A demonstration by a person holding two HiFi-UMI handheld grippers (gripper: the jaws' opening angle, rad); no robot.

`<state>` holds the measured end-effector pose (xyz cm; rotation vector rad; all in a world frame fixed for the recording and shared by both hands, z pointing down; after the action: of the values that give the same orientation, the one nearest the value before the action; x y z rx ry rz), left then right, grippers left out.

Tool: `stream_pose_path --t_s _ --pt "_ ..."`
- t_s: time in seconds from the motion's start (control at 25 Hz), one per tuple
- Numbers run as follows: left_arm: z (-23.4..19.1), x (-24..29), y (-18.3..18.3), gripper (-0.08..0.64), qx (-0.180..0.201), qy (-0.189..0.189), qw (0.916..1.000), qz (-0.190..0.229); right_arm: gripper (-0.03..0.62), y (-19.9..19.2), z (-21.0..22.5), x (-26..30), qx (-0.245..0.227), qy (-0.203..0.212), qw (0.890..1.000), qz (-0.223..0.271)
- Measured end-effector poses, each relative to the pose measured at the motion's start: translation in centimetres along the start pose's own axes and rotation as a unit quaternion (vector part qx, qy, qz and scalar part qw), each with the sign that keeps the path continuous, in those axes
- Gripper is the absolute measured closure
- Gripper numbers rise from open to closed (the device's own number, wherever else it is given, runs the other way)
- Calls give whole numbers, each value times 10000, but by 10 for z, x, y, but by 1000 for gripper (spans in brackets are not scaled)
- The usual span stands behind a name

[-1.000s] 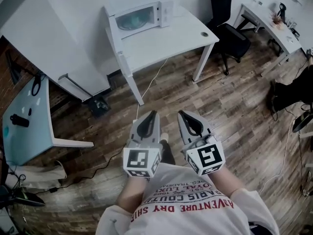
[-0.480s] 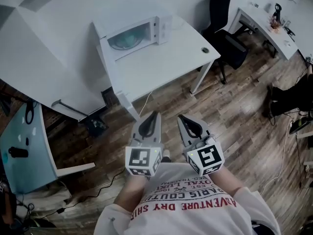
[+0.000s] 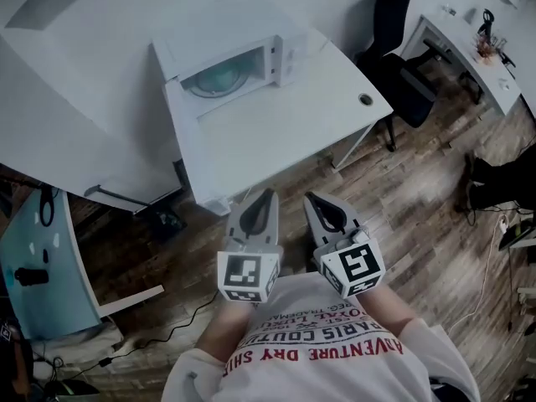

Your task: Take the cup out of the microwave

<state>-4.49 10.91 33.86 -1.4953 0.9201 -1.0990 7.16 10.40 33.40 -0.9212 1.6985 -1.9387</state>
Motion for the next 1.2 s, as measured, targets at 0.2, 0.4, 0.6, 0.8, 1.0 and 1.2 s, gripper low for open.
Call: stream_pose_path --t_s 0.2,0.4,0.6,0.8,1.0,1.2 --pt "-7 44 0 538 329 138 9993 78 581 -1 35 42 -36 277 9996 10" --pt "-19 98 10 538 211 555 9982 47 580 12 83 83 -143 709 9973 -81" --pt "-39 156 29 538 -42 1253 9921 69 580 38 140 134 -299 1309 9909 -70" --pt "-54 214 37 538 -221 1837 9827 64 581 51 195 184 -434 1810 9824 -136" --pt "-68 259 36 538 -33 2269 9739 22 580 46 239 230 -340 2100 9766 -321" --pt "-88 270 28 538 -212 2730 9617 120 580 37 252 266 -286 2481 9671 -477"
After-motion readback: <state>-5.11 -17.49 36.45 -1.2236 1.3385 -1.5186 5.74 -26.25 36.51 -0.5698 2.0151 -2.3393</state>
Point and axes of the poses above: the fingertips, and each gripper's own axes: x forward along the fingers, z to its right, y out of its top, the point moved 5 cm from there along -x, backward along the fingers, and after that the axes turned 5 degrees about y, right-handed, at the moved point
